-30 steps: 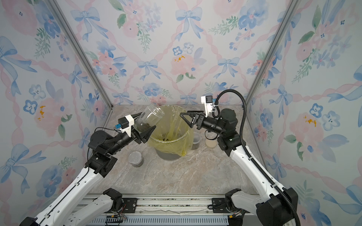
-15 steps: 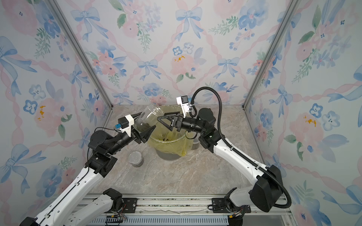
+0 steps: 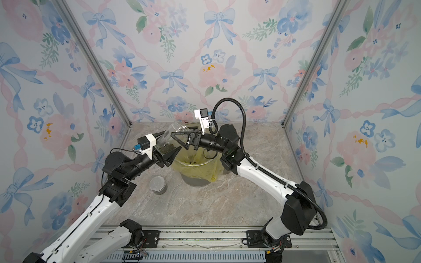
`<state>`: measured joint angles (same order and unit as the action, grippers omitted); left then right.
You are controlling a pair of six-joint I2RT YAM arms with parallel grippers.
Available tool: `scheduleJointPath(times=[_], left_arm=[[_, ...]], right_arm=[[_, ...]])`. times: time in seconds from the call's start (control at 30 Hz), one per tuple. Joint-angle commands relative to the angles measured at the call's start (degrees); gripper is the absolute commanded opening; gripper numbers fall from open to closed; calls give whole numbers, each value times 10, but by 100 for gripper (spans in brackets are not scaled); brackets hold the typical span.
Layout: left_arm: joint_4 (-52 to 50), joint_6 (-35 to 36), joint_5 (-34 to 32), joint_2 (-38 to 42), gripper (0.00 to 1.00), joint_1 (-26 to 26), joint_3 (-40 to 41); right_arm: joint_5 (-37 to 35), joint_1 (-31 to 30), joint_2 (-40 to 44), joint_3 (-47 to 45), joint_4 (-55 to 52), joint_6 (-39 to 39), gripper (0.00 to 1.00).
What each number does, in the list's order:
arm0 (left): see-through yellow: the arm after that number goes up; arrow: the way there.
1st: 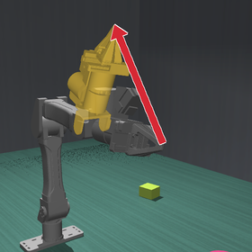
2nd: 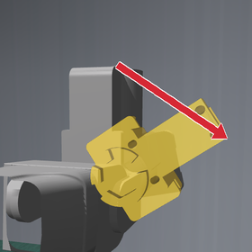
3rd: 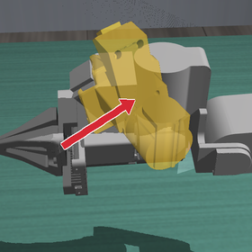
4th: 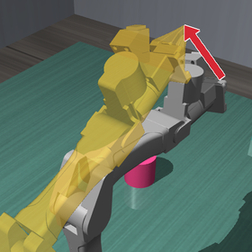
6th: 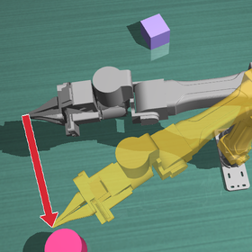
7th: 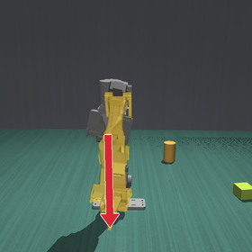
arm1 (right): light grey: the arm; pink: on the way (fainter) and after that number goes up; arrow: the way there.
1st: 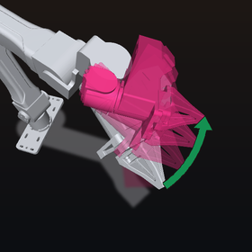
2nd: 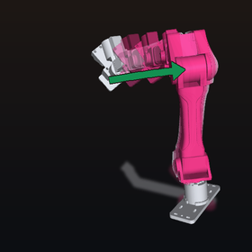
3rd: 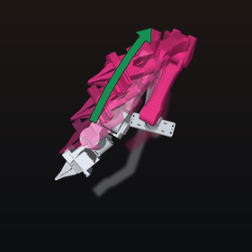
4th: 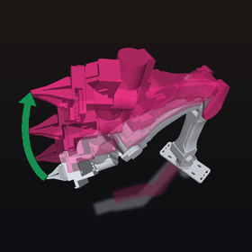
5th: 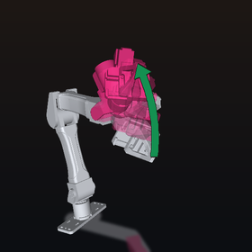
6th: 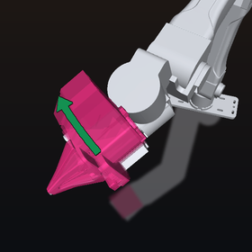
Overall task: Empty moldy tea leaves from jars
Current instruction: Pour the moldy tea leaves from the jar into the trash bin.
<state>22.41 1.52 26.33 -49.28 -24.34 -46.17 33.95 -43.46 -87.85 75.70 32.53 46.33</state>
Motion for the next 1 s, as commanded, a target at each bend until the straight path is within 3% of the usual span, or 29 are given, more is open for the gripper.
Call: scheduleJointPath(times=[0.0,0.13,0.47,0.57,0.83,0.97], left_arm=[[40,7,6,8,11,0,-2],[40,6,6,6,11,0,-3],[47,2,2,-4,13,3,-2],[56,-3,2,-11,27,2,0],[110,-16,-25,-34,94,-12,2],[187,7,-31,-43,98,-27,22]], right_arm=[[-9,-10,-14,32,33,10,98],[-10,-14,-27,47,33,16,90],[-16,-13,-30,46,20,14,49],[-24,-8,-21,47,5,16,45],[-35,15,23,39,-28,40,40],[-29,35,39,41,-37,64,39]])
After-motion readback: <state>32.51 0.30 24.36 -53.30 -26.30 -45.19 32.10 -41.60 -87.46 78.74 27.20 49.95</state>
